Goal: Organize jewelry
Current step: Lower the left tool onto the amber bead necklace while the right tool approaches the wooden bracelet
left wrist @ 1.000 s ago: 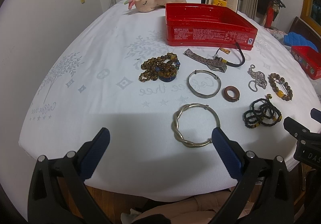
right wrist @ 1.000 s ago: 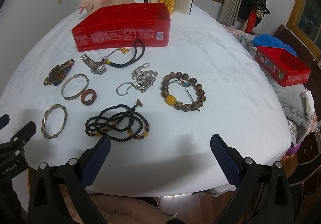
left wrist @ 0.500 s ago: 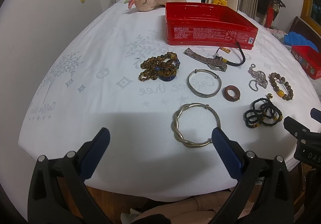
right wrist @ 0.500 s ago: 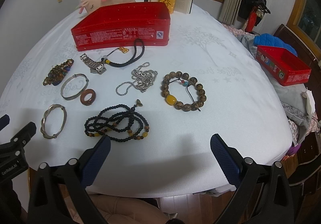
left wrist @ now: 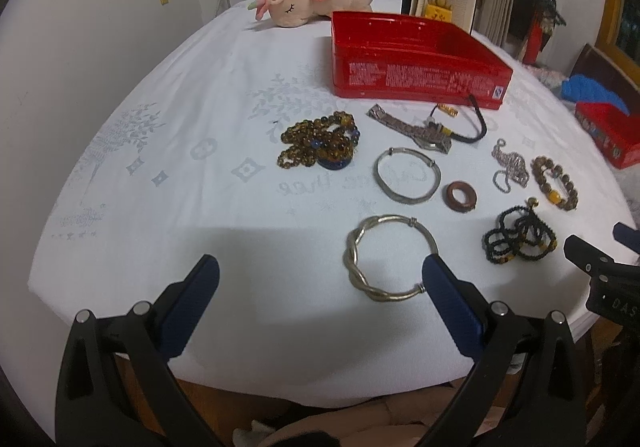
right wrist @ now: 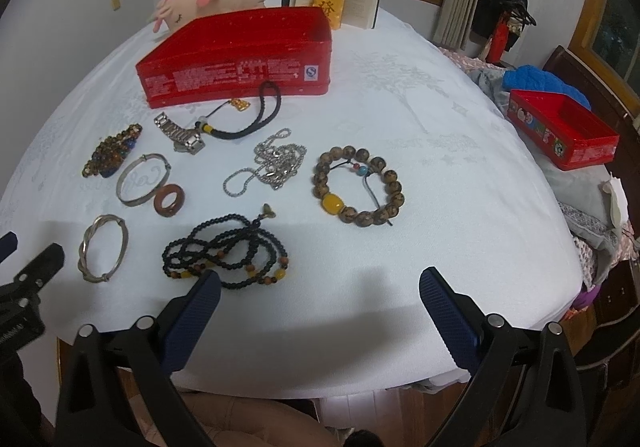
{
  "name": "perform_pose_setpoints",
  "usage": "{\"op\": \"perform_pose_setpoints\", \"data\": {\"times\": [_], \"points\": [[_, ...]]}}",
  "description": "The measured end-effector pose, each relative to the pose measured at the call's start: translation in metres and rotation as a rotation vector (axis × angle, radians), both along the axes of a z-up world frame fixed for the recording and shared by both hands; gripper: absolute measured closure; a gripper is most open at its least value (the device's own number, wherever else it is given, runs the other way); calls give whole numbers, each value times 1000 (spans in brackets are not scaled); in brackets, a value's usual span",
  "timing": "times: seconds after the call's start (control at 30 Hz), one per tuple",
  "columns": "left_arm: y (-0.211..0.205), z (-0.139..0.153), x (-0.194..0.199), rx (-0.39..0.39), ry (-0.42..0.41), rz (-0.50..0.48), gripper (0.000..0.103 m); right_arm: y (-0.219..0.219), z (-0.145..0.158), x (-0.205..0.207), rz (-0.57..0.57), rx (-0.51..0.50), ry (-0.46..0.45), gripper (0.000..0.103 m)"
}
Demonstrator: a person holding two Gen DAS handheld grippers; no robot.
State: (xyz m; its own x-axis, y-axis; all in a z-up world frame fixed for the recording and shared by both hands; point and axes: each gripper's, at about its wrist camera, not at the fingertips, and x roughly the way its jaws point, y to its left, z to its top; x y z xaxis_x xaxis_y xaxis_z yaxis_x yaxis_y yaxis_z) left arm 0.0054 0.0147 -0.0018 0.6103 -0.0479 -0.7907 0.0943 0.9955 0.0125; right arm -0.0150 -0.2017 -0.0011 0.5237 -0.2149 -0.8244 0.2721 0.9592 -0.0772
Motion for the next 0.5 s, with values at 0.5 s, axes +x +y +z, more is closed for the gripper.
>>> {"op": "perform_pose_setpoints", "data": {"times": [0.5], "points": [[25, 0, 77, 4, 42, -57, 3, -34, 8, 17, 92, 149, -30, 3]]}}
